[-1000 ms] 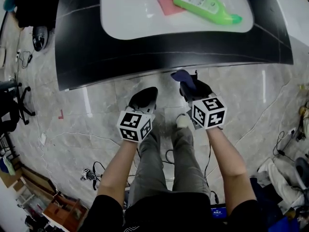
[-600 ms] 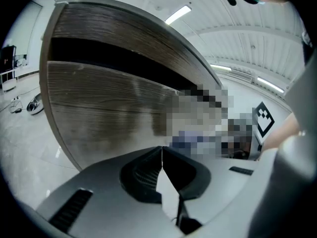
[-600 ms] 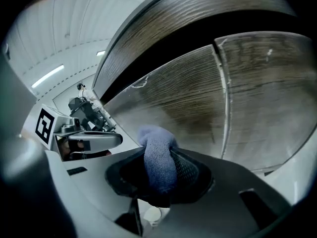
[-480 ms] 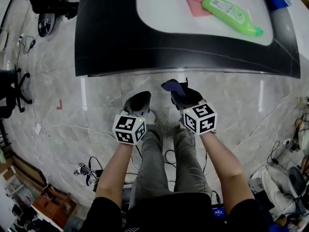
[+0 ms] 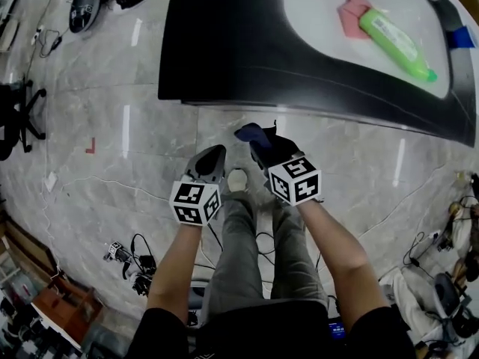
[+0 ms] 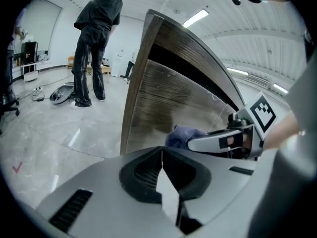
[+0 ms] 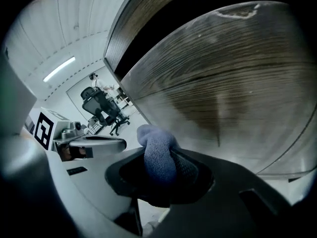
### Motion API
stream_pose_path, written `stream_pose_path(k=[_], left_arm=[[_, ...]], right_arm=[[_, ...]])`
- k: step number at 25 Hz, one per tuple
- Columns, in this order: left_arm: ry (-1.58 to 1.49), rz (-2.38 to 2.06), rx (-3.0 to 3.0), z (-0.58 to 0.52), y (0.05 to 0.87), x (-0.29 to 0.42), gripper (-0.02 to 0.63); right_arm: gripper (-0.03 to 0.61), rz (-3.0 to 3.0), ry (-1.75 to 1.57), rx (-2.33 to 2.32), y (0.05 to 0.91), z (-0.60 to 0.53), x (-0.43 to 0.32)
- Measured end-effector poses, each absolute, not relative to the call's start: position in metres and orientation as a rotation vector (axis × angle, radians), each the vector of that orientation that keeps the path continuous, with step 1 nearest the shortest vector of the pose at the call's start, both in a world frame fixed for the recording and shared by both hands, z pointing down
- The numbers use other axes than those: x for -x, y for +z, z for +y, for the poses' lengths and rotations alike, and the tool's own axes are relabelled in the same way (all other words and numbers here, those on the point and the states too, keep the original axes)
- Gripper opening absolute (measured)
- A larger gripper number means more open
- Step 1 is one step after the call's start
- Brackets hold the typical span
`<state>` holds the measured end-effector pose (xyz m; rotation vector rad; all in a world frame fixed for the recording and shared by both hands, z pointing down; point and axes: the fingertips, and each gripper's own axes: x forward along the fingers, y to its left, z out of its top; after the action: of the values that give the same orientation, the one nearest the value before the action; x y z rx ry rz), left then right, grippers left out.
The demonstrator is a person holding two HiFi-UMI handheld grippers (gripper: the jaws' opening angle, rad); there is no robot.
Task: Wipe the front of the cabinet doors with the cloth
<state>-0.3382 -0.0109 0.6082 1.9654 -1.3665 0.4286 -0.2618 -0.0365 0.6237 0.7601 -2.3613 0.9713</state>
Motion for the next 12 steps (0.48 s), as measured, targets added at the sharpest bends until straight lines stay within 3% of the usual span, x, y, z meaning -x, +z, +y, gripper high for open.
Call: stream_pose_path(k=[12], left_arm=[[0.422, -1.481, -1.909, -0.027, 0.625, 0.397, 0.011]], right_arm=[[0.12, -2.366, 0.92, -0.668, 0.645, -0.058, 0.342]])
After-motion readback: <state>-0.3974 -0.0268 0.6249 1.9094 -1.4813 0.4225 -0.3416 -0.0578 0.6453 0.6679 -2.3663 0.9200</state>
